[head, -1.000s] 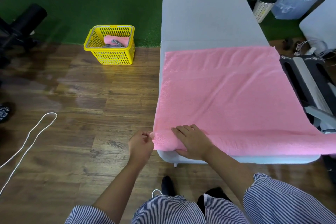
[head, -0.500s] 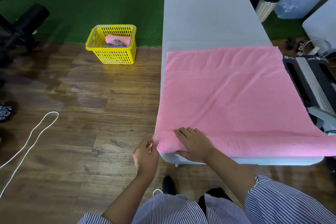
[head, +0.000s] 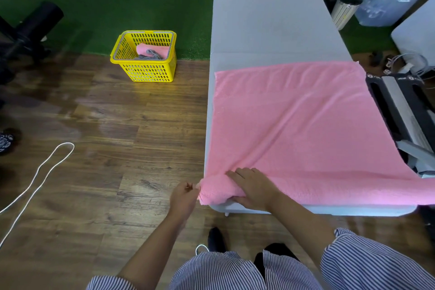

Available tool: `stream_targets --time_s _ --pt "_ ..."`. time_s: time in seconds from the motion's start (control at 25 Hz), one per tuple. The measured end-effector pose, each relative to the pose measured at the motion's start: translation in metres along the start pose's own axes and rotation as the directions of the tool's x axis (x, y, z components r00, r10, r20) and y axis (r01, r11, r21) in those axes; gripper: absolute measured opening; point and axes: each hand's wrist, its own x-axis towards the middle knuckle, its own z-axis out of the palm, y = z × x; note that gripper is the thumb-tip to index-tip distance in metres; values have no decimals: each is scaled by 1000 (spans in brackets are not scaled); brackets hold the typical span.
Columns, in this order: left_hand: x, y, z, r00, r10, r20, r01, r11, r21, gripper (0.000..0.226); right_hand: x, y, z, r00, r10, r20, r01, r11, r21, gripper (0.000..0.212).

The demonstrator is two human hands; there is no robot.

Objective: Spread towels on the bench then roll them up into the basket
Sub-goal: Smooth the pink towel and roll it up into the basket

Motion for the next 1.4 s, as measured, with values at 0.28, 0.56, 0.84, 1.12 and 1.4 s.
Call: stream_targets --time_s 0.28,0.56,0.84,1.12,1.4 --pt "-18 7 2 734 676 70 -652 672 351 21 6 4 -16 979 65 195 -97 983 158 52" --pt "-3 1 0 698 611 374 -694 445 567 55 0 8 -25 961 107 256 -161 966 202 61" --pt "-1 18 12 805 540 246 -561 554 615 50 -60 54 -37 995 72 64 -72 997 -3 63" --pt "-37 22 83 691 628 357 -543 125 830 65 -102 86 -45 983 178 42 -182 977 111 59" --pt "-37 16 110 755 568 329 -470 118 875 51 -182 158 -64 975 184 124 -193 979 65 61"
